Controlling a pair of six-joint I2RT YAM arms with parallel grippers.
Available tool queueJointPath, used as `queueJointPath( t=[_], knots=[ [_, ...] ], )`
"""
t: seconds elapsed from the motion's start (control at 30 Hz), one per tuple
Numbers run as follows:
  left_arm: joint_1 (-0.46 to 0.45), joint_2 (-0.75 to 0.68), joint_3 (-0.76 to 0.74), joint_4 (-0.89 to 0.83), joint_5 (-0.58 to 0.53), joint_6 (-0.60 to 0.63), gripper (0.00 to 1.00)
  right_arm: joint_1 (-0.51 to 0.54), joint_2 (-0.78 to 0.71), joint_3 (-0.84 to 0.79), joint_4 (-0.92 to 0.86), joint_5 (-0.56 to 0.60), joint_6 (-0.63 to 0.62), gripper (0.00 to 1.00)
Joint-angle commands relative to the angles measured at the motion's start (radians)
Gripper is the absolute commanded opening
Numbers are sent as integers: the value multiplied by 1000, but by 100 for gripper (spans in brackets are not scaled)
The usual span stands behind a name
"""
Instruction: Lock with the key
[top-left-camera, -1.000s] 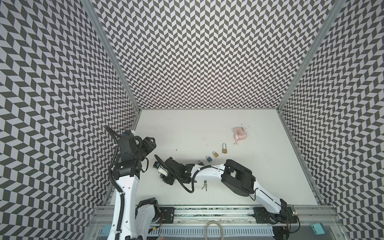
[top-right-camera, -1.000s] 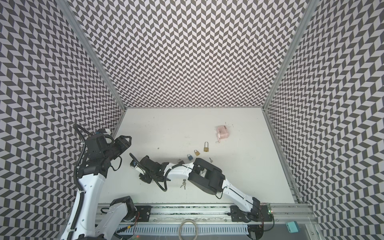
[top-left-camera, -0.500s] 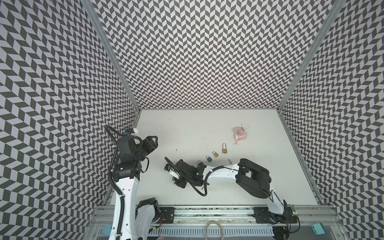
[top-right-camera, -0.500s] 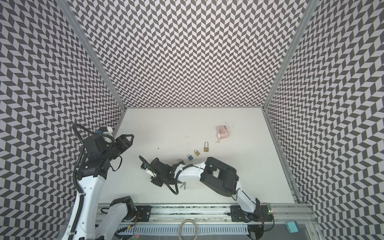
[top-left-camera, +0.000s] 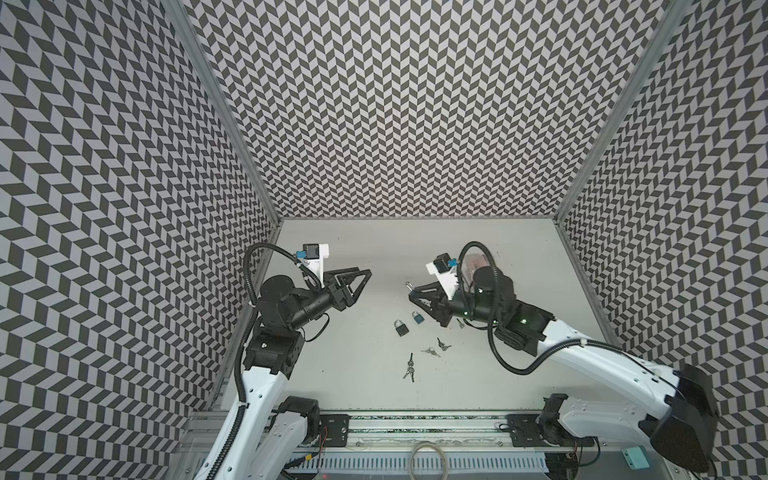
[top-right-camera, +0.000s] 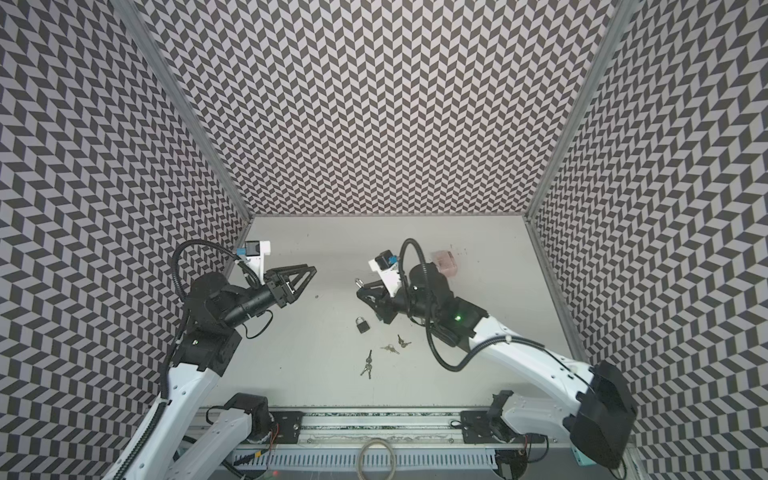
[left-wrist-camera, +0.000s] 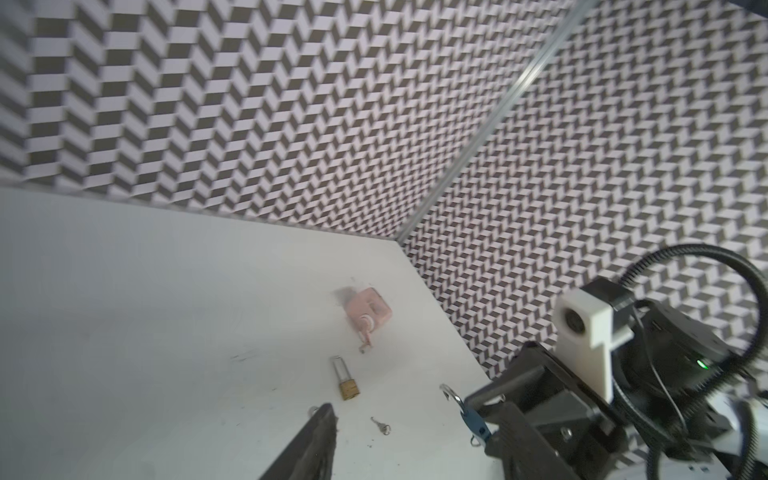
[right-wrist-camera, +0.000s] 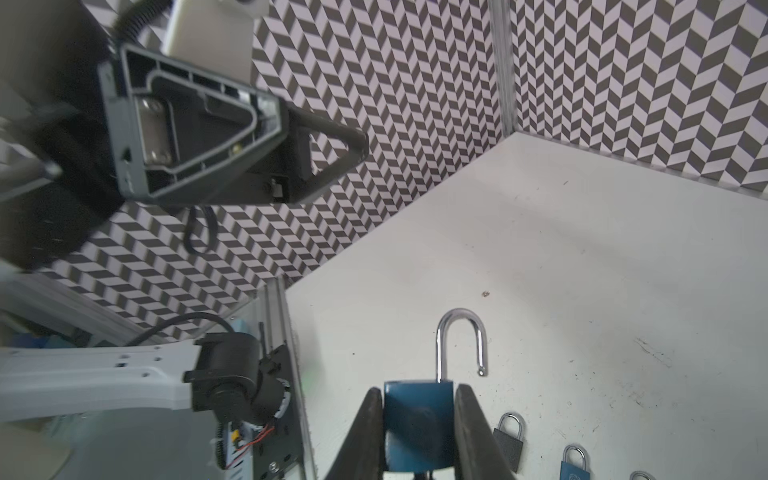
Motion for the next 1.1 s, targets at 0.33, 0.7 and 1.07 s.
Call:
queueJointPath(
  t=[0.33,0.7,1.07],
  knots=[
    [-267,88,60,468,229,-41,99,-71,-50,88,240,-581,277,0],
    [-348,131,74,447,245,-1,80,-71,-49,83,367,-627,380,0],
    [-357,110,86,443,251,2,30,-71,-54,72,363,-604,384,0]
  ],
)
